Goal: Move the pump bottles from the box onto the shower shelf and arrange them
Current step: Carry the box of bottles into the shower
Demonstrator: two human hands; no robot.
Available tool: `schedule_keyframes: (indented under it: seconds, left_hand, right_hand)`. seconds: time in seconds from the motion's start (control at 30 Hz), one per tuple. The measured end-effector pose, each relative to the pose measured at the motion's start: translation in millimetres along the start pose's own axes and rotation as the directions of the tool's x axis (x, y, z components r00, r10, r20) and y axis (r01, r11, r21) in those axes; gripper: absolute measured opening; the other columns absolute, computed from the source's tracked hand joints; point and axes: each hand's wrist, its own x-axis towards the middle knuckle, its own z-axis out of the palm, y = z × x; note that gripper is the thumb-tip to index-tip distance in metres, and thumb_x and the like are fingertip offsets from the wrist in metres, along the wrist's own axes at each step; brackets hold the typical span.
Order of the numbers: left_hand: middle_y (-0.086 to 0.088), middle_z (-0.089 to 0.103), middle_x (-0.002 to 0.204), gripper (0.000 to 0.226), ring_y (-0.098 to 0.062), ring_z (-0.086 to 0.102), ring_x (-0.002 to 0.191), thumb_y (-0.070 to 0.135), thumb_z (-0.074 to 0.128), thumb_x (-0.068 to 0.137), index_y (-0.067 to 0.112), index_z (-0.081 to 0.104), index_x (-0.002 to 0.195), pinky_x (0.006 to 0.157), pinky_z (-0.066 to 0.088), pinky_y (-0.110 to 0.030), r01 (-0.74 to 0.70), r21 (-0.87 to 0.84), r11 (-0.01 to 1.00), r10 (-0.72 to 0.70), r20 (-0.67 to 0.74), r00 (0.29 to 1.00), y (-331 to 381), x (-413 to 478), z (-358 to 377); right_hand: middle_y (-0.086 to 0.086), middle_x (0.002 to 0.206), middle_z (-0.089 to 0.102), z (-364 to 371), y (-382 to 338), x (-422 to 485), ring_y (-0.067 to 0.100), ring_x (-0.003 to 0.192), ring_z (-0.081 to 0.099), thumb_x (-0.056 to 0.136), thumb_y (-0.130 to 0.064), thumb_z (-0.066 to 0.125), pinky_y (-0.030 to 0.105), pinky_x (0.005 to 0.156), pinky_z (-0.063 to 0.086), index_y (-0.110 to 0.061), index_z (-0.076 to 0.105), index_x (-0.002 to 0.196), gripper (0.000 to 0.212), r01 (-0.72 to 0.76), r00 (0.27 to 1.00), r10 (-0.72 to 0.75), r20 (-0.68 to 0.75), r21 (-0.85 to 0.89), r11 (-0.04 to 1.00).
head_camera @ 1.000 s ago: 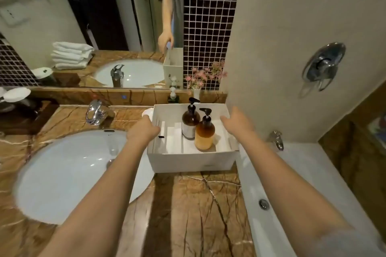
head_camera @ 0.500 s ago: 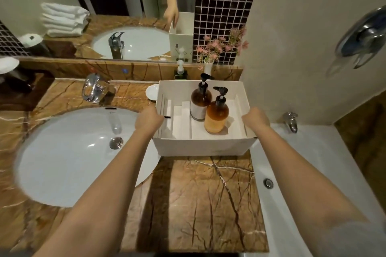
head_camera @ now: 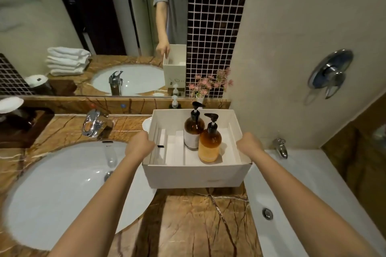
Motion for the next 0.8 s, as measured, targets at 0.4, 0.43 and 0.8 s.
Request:
schedule_keyframes:
  seconds: [0.4, 0.43, 0.8]
  left_hand:
    - [-0.004, 0.045, 0.064, 0.02, -0.019, 0.044, 0.059, 0.006, 0.047, 0.08, 0.011, 0.04, 0.062, 0.048, 0.028, -0.029, -0.161, 0.01, 0.987, 0.161, -0.112, 0.981, 93, -44, -152]
    - [-0.003, 0.045, 0.066, 0.02, -0.019, 0.045, 0.062, 0.007, 0.048, 0.081, 0.01, 0.04, 0.063, 0.05, 0.029, -0.029, -0.169, 0.015, 0.985, 0.17, -0.111, 0.979, 103, -49, -166]
    - [-0.008, 0.052, 0.067, 0.017, -0.02, 0.052, 0.06, 0.0, 0.051, 0.079, 0.007, 0.049, 0.065, 0.045, 0.045, -0.032, -0.242, -0.159, 0.957, 0.221, -0.139, 0.965, 184, -102, -246]
  right_hand:
    - [0.012, 0.088, 0.057, -154, -52, -59, 0.031, 0.079, 0.056, 0.084, -0.01, 0.045, 0.026, 0.058, 0.042, -0.001, 0.061, 0.104, 0.027, 0.113, 0.987, -0.109, -0.122, 0.026, 0.993]
    - [0.013, 0.09, 0.058, -170, -57, -64, 0.032, 0.081, 0.057, 0.085, -0.01, 0.046, 0.027, 0.059, 0.042, -0.001, 0.06, 0.105, 0.027, 0.126, 0.984, -0.123, -0.13, 0.022, 0.992]
    - [0.015, 0.088, 0.057, -280, -72, -112, 0.029, 0.079, 0.055, 0.083, -0.004, 0.054, 0.024, 0.059, 0.04, -0.002, 0.061, 0.095, 0.014, 0.212, 0.954, -0.197, -0.226, 0.047, 0.976]
